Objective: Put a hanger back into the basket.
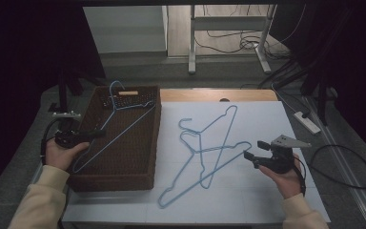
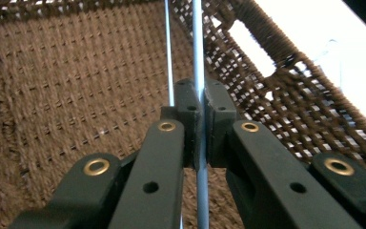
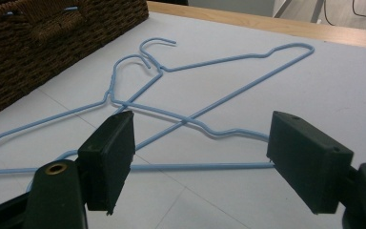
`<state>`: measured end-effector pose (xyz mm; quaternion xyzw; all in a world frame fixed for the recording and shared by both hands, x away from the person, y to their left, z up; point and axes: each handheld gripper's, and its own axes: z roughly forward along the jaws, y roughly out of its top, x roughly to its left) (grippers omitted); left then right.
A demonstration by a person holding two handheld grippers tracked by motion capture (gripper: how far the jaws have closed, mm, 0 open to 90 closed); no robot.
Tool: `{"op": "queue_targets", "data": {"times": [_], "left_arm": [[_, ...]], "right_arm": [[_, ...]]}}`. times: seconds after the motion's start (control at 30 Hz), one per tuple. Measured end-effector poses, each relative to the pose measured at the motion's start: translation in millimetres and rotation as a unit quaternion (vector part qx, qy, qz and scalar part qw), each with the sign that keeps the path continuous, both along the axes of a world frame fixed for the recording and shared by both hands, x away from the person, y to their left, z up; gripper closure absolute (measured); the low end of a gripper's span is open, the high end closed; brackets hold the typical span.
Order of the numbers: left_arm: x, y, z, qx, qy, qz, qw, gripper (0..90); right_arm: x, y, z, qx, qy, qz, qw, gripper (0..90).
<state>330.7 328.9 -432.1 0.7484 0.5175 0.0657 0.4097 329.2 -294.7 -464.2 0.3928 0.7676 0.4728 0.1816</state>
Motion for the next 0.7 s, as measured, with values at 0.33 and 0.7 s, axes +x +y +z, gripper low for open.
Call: {"op": "queue_targets", "data": {"times": [0.33,0.7], "left_arm": [[12.4,-3.8,-12.8,0.1,0.045,0.026,0.9936,86.0],[29.5,-11.0,-23.8,0.171,0.105,0.058,0.9779,85.5]], "right_arm": [[-0.5,1.4,-1.5,-0.004,0.006,0.004,1.0,24.9],[-0.7,1.9,-2.4,-0.007,0.008,0.006,0.9999,24.9]]}}
